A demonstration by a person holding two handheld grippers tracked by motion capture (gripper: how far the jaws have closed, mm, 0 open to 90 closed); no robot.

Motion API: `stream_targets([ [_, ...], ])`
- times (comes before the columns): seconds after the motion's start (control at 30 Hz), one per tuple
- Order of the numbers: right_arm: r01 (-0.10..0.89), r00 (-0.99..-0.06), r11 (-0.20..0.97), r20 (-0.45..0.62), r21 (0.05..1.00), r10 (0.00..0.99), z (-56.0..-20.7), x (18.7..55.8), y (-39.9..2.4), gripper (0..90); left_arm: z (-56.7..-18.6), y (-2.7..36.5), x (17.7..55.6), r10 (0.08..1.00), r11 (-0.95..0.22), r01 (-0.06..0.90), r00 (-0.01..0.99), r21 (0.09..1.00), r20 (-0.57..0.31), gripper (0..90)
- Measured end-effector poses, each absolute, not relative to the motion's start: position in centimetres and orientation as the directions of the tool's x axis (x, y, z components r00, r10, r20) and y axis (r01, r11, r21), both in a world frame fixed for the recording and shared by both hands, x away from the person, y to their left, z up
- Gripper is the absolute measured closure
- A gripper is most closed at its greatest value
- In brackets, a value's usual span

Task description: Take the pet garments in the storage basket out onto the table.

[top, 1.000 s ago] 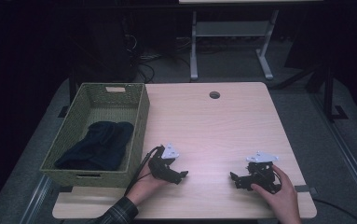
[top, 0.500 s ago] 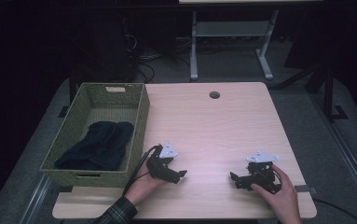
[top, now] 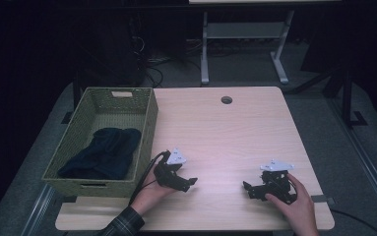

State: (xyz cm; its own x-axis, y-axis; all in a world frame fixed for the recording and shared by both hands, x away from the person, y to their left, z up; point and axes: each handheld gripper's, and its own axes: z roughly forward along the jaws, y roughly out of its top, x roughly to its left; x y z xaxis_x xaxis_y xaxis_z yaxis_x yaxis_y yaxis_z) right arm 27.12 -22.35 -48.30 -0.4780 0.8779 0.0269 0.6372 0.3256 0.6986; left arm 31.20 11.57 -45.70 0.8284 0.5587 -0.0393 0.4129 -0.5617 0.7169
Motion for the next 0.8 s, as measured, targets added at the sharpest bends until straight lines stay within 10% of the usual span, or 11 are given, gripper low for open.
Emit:
stream_targets([
  [0.8, 0.640, -0.478, 0.324, 0.030, 0.697, 0.878, -48.3, 27.1, -22.4, 0.4, -44.5, 11.7, 31.2, 0.556, -0.555, 0.410, 0.830, 0.724, -0.043, 13.9],
])
